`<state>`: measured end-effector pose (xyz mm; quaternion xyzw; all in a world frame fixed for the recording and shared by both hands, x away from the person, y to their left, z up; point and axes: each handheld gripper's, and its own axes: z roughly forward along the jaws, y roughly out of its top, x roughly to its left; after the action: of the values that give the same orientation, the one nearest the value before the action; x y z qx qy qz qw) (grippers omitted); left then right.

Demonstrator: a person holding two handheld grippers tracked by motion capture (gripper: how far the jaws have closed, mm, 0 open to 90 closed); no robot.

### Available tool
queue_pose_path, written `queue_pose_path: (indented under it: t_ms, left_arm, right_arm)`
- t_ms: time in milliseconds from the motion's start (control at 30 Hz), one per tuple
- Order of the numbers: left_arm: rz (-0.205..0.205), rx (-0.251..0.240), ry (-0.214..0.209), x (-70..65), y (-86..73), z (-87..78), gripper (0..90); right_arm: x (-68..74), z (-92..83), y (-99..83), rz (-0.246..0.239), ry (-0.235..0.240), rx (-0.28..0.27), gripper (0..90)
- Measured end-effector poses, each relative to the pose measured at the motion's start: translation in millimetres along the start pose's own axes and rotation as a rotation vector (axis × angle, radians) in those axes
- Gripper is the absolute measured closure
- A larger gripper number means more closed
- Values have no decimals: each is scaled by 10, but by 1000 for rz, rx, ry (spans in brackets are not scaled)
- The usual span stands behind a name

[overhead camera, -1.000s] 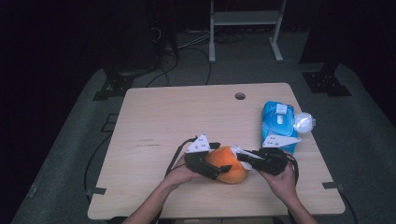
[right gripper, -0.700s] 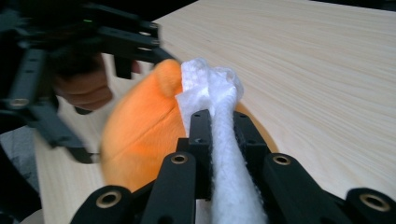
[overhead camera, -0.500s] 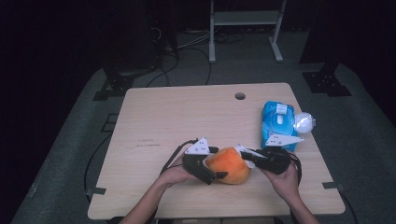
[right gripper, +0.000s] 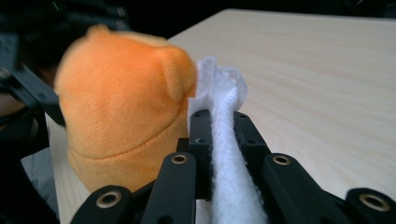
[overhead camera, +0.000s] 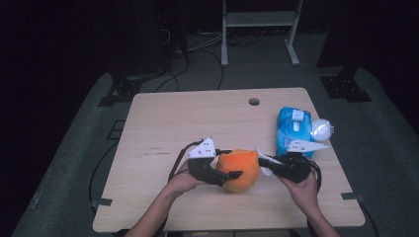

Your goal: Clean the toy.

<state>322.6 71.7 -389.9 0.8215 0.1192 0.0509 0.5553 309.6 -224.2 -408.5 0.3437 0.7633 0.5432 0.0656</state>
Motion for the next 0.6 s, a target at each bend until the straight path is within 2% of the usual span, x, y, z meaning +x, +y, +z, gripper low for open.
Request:
queue_pose_path:
  t_ms: [67,133,200,267,433,533,600]
  left_arm:
    - [-15,54,15,41,-93,44,294]
    - [-23,90,23,70,-179,105,296]
    - [-63,58,8,113,-229,127,297]
    - [-72,54,15,124,-222,134,292]
    - [-71,47,13,103,-238,152,280]
    - [-55,52,13,73,-232,174,274]
    - [-40,54,6,36,-222,206,274]
  right_arm:
    - [-5,60,-29,2,-9,30,792]
    - [-28,70,-38,11,-9,31,792]
    - [-26,46,-22,13,-7,19,792]
    - [-6,23,-5,9,-5,6,791]
    - [69,14,25,-4,11,-18,791]
    - [133,4,48,-27,27,-34,791]
    - [163,-9,71,-30,57,-51,791]
